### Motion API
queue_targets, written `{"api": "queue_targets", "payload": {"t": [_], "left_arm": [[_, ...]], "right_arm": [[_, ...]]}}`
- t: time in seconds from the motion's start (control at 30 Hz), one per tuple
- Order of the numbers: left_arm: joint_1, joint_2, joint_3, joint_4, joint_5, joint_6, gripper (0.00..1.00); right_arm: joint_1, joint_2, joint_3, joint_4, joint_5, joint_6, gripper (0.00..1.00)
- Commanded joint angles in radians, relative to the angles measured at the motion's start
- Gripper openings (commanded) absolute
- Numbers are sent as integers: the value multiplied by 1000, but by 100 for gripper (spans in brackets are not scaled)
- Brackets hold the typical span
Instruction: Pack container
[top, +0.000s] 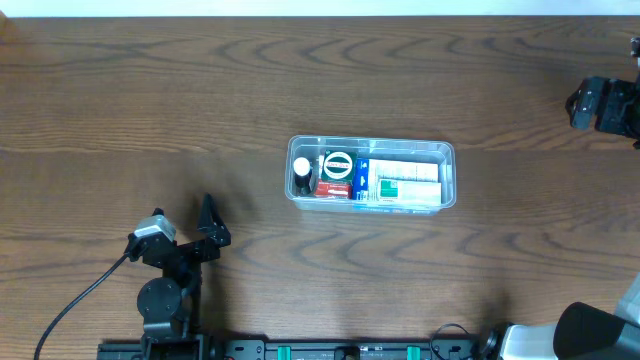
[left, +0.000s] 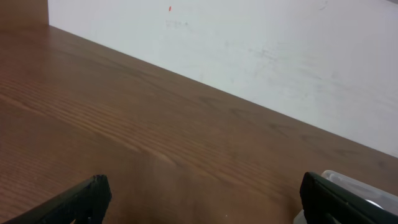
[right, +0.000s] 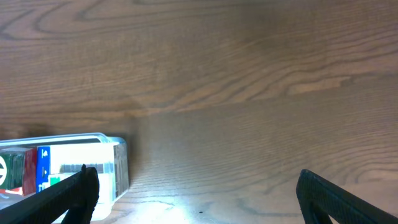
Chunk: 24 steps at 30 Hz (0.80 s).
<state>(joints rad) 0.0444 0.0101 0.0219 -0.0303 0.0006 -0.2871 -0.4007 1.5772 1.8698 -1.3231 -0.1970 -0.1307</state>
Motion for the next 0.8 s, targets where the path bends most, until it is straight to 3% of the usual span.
{"api": "queue_targets", "payload": {"t": [0.0, 0.2, 0.53, 0.67, 0.77], "left_arm": [[4, -5, -18, -43, -9, 17, 98], [4, -5, -18, -43, -9, 17, 98], [4, -5, -18, -43, -9, 17, 98], [4, -5, -18, -43, -9, 17, 98], [4, -5, -18, -43, -9, 17, 98]], "right_arm": [[9, -39, 0, -1, -1, 14, 99], [98, -193, 0, -1, -1, 14, 99], [396, -491, -32, -2, -2, 14, 99], [398, -610, -151, 56, -2, 14, 99], [394, -713, -343, 250, -1, 13, 99]]}}
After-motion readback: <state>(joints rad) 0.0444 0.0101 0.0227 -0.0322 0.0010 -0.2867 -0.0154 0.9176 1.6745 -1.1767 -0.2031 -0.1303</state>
